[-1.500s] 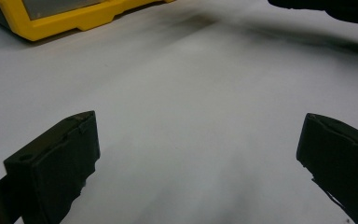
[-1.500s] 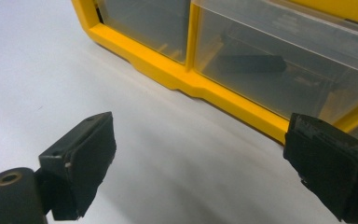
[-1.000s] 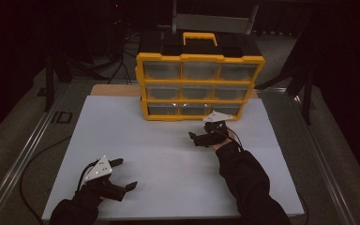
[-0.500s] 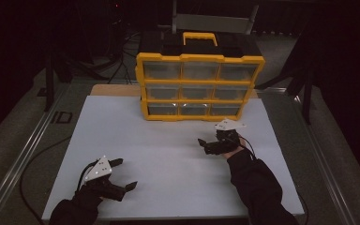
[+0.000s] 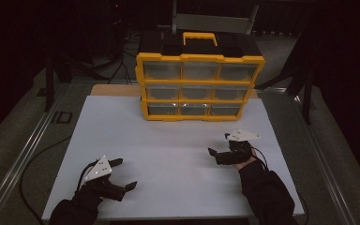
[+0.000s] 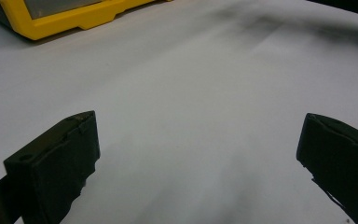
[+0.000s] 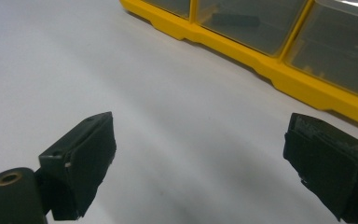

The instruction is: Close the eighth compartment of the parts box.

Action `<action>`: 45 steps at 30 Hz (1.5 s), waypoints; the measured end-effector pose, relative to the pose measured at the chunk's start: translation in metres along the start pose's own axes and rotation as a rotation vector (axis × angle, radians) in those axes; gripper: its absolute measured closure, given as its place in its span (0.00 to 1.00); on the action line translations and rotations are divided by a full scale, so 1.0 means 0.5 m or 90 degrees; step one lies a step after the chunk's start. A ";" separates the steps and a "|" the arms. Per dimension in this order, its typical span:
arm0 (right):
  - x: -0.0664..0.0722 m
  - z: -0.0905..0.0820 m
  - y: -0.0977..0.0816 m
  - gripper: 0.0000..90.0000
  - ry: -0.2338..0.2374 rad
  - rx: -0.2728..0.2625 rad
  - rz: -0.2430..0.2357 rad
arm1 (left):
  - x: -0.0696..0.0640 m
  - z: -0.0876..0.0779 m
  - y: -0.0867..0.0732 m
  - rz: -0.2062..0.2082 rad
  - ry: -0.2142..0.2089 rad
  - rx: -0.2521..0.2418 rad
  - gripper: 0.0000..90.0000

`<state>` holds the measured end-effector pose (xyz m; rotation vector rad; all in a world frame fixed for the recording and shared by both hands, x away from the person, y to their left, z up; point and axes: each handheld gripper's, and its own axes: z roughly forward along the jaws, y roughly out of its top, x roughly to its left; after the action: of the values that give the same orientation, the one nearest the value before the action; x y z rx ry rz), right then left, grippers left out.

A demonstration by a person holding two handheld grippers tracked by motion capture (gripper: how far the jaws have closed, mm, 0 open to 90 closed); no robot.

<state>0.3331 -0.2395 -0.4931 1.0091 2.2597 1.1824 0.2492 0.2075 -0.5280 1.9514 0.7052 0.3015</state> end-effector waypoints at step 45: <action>0.006 -0.102 -0.156 0.10 -0.005 -0.032 -0.016 | -0.001 -0.001 0.001 0.004 0.001 0.001 0.00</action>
<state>0.2668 -0.2947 -0.5284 0.9623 2.2185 1.2178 0.2489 0.2077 -0.5272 1.9550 0.7000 0.3071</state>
